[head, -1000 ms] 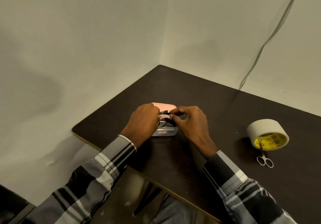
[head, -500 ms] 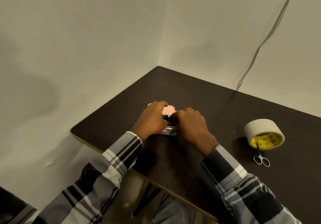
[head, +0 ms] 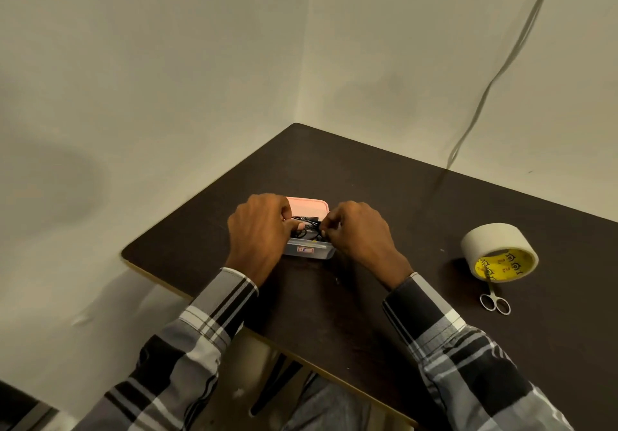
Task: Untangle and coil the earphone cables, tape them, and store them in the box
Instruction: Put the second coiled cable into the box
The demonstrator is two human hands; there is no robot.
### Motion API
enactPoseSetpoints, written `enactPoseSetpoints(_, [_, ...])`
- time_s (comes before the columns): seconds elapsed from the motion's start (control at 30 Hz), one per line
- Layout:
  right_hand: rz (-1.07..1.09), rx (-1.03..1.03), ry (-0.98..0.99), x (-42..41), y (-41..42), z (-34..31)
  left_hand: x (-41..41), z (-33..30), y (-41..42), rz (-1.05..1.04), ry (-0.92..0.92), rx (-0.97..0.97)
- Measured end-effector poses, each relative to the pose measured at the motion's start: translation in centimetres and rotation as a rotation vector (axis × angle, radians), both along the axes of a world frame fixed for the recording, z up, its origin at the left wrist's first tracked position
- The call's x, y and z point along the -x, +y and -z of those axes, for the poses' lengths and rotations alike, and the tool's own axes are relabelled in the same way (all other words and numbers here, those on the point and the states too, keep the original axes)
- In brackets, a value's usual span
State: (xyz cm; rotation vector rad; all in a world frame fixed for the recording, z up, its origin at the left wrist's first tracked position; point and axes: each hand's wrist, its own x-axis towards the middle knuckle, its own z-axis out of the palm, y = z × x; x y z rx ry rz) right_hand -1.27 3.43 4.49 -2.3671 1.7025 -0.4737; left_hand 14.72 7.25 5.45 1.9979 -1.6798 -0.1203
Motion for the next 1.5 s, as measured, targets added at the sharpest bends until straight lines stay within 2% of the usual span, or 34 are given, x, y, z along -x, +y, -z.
enactPoseSetpoints(0.2, [-0.021,-0.03,-0.034,0.2,-0.3,0.3,-0.1,0.4,-0.1,0.077,-0.12,-0.024])
enactPoseSetpoints(0.27, [-0.026,-0.019,-0.082,0.5,-0.4,0.3,-0.3,0.6,-0.2,0.114,-0.097,-0.041])
enactPoseSetpoints(0.33, [-0.014,-0.006,-0.224,1.0,-0.6,0.0,-1.0,0.9,-0.3,0.143,0.025,-0.016])
enactPoseSetpoints(0.47, [0.162,0.083,-0.541,2.0,-1.8,-0.3,-2.5,1.7,-1.1,0.149,0.615,0.069])
enactPoseSetpoints(0.53, [0.236,0.001,-0.586,2.0,-2.7,0.0,-3.0,2.1,-1.8,0.1,0.785,0.121])
enactPoseSetpoints(0.6, [0.277,-0.112,-0.584,1.9,-3.5,0.6,-3.3,2.5,-3.0,-0.01,0.836,0.153])
enactPoseSetpoints(0.67, [0.297,-0.194,-0.559,1.6,-4.1,1.2,-3.6,3.2,-4.3,-0.084,0.765,0.069])
enactPoseSetpoints(0.7, [0.302,-0.219,-0.554,1.4,-4.3,1.6,-3.7,3.7,-4.9,-0.087,0.745,0.001])
enactPoseSetpoints(0.77, [0.32,-0.25,-0.592,0.9,-4.8,2.1,-3.9,4.4,-6.2,-0.063,0.835,-0.086])
enactPoseSetpoints(0.87, [0.373,-0.316,-0.668,0.2,-5.5,2.3,-3.8,4.4,-7.1,-0.026,0.939,-0.13])
enactPoseSetpoints(1.0, [0.428,-0.459,-0.972,-0.1,-5.0,0.8,-3.7,3.5,-6.9,0.056,1.03,-0.103])
enactPoseSetpoints(1.27, [0.484,-0.429,-1.492,-0.2,-2.9,-2.1,-2.8,1.2,-4.2,0.074,1.312,0.177])
enactPoseSetpoints(1.33, [0.433,-0.406,-1.516,-0.2,-1.8,-2.4,-2.5,1.5,-3.4,0.051,1.395,0.237])
enactPoseSetpoints(1.4, [0.402,-0.37,-1.454,-0.1,-0.7,-2.2,-2.2,2.0,-2.6,0.03,1.438,0.281])
enactPoseSetpoints(1.5, [0.404,-0.279,-1.324,0.2,0.7,-1.4,-1.6,3.1,-1.6,-0.002,1.367,0.33])
